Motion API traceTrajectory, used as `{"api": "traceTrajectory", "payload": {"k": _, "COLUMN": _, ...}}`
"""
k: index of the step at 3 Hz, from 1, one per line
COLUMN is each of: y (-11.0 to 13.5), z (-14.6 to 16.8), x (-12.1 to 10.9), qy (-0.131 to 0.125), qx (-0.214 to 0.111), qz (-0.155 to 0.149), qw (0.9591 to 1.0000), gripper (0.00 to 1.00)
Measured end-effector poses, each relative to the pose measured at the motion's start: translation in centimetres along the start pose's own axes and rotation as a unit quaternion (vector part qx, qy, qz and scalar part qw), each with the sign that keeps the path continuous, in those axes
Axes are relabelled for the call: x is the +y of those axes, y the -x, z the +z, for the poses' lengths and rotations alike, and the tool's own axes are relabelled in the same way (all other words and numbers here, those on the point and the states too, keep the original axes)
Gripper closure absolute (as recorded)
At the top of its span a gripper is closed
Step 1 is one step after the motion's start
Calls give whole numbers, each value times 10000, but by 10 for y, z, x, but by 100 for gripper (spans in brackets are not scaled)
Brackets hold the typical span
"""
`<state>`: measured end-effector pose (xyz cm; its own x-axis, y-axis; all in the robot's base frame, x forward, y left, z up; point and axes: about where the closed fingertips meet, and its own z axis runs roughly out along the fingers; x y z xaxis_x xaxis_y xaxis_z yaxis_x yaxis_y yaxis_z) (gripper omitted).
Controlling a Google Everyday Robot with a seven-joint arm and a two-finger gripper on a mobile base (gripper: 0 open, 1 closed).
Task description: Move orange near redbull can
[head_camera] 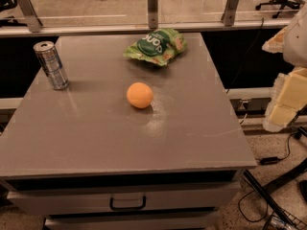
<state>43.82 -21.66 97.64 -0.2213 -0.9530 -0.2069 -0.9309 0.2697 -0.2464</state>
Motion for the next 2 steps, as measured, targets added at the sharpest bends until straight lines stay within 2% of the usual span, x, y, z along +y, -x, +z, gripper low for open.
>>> {"api": "traceTrajectory", "payload": {"k": 1, "y": 3, "z": 2, "x": -3, "qy": 21, "qx": -56, "qz": 51, "qw": 10000, "gripper": 0}}
{"api": "traceTrajectory", "payload": {"k": 2, "y": 14, "z": 9, "x": -12, "qy": 109, "qx": -247, "qz": 223, "qw": 9994, "gripper": 0}}
